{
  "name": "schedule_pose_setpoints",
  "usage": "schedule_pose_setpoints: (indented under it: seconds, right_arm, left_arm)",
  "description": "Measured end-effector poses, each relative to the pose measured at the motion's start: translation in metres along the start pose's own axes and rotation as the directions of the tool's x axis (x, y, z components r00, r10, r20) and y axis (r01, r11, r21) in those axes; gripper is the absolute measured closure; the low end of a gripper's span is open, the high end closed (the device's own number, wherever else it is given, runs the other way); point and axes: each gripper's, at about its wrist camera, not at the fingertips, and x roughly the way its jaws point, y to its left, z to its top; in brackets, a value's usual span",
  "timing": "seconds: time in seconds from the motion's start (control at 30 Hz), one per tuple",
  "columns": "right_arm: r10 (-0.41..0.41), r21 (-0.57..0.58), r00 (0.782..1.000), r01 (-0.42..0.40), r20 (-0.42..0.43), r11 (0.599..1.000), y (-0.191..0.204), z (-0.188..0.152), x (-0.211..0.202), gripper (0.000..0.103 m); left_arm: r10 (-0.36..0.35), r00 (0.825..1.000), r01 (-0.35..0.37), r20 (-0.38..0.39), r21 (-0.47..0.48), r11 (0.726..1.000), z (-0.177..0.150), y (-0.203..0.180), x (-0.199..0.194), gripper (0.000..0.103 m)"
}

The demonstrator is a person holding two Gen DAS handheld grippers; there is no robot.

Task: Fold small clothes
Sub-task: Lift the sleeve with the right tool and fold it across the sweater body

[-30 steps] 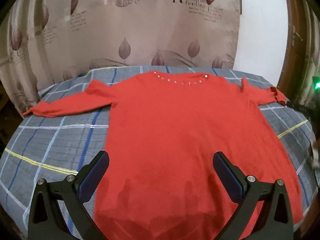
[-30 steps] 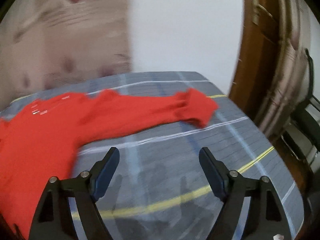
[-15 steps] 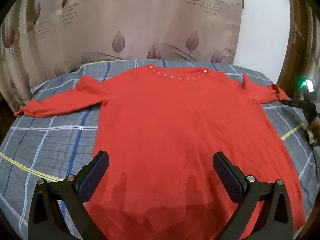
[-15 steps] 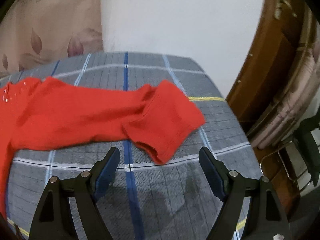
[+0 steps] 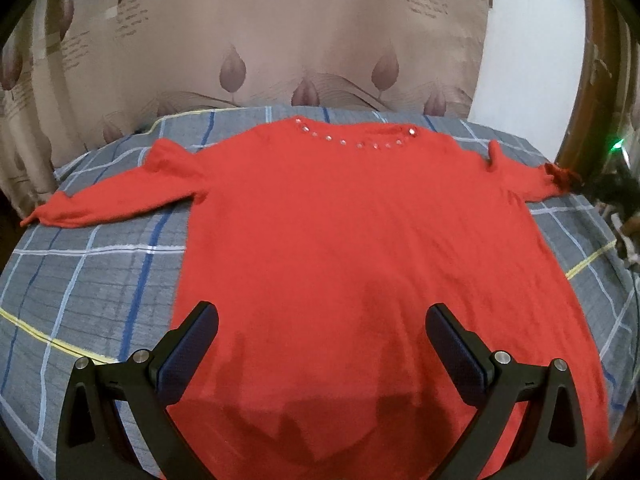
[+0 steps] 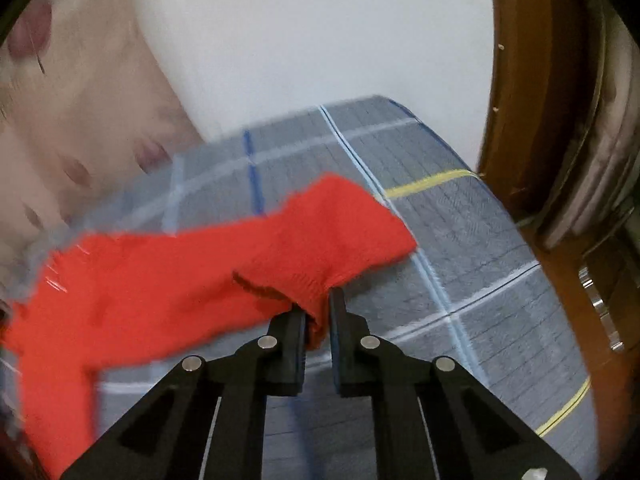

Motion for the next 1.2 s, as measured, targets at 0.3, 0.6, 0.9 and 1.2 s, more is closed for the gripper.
schedule_pose_setpoints:
  seconds: [0.3,0.6,0.9,1.2]
  right_arm:
    - [0.31,0.083,0.95,-0.312,0.045,0.946,0.096,0.022,-0.041,0.094]
    - [0.575,0.066,0.816,-0.571,-0.056,0.818,0.275,0.003,-0.014,0.094]
    - [0.647,0.099,0.737,-0.642,-0.195,0.76,0.42,-0.047,0.047,0.094]
    - [0.612,0.12,0.735,-0.607,-0.292,0.786,0.464,-0.096,0.098,0.094]
  left_arm:
    - [0.004,1.0,-0.002,0.021,-0.093,0.996,0.001,0.037,-0.01,0.0]
    - [0.034,0.999,-0.028,0.033,-0.173,0.985,-0.006,0.09,-0.021,0.0]
    - [0.053,0.998,-0.043,0.038,-0.214,0.976,-0.015,0.124,-0.024,0.0]
    - [0.03,0.999,-0.023,0.022,-0.252,0.967,-0.023,0.143,-0.016,0.0]
